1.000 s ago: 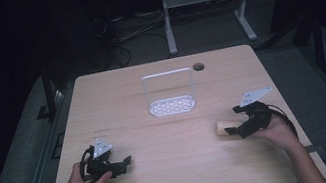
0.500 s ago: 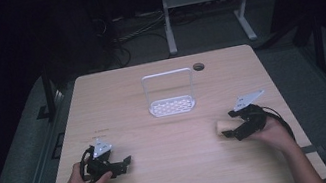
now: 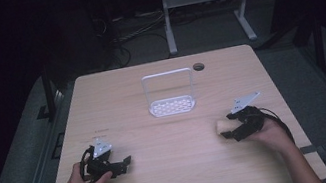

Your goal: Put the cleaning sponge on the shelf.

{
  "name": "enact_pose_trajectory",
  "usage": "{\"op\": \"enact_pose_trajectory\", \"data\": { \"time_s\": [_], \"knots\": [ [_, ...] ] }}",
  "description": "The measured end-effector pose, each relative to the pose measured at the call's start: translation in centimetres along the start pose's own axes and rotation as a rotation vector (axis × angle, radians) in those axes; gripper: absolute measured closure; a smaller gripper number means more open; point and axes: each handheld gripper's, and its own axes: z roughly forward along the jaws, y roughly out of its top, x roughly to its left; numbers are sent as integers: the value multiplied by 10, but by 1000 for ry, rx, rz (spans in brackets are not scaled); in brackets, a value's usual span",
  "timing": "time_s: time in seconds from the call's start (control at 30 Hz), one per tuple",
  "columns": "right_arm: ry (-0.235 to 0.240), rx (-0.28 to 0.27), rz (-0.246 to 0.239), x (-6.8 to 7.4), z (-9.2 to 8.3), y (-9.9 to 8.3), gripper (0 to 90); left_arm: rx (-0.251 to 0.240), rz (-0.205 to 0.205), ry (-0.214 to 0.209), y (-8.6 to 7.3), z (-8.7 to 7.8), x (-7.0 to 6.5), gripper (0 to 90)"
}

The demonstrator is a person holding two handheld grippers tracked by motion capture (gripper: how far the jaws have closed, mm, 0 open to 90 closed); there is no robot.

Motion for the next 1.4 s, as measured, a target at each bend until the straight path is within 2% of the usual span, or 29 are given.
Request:
{"op": "enact_pose_trajectory", "data": {
  "time_s": [0.47,0.7,0.77,1.4],
  "knots": [
    [2,16,10,0,0,-2,334,0,1,0,0,0,0,126],
    [0,19,12,2,0,-2,356,0,0,0,0,0,0,126],
    [2,19,9,3,-1,-3,398,0,0,0,0,0,0,126],
    [-19,8,77,7,-4,-3,403,0,0,0,0,0,0,127]
  ]
}}
